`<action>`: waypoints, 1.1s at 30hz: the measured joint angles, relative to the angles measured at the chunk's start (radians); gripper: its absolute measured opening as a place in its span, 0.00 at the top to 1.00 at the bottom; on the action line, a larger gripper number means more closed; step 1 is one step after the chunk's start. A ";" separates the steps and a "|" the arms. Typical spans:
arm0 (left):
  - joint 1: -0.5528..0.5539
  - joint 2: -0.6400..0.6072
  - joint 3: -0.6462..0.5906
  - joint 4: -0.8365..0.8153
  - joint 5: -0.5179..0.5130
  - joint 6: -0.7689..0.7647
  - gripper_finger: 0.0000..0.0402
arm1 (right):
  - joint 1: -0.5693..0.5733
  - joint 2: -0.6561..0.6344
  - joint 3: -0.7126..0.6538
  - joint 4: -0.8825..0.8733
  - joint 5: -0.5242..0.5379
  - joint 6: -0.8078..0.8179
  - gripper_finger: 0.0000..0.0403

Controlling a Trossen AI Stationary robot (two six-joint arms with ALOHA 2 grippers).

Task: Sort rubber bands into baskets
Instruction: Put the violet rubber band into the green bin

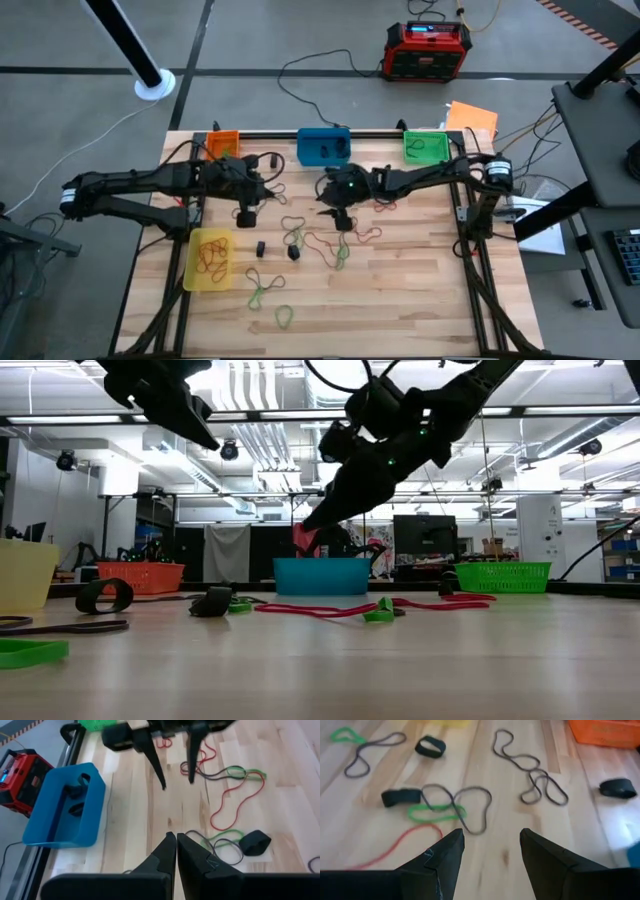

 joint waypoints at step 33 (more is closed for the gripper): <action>0.000 -0.001 -0.026 0.022 0.000 -0.039 1.00 | 0.034 0.431 0.288 0.024 -0.008 0.028 0.37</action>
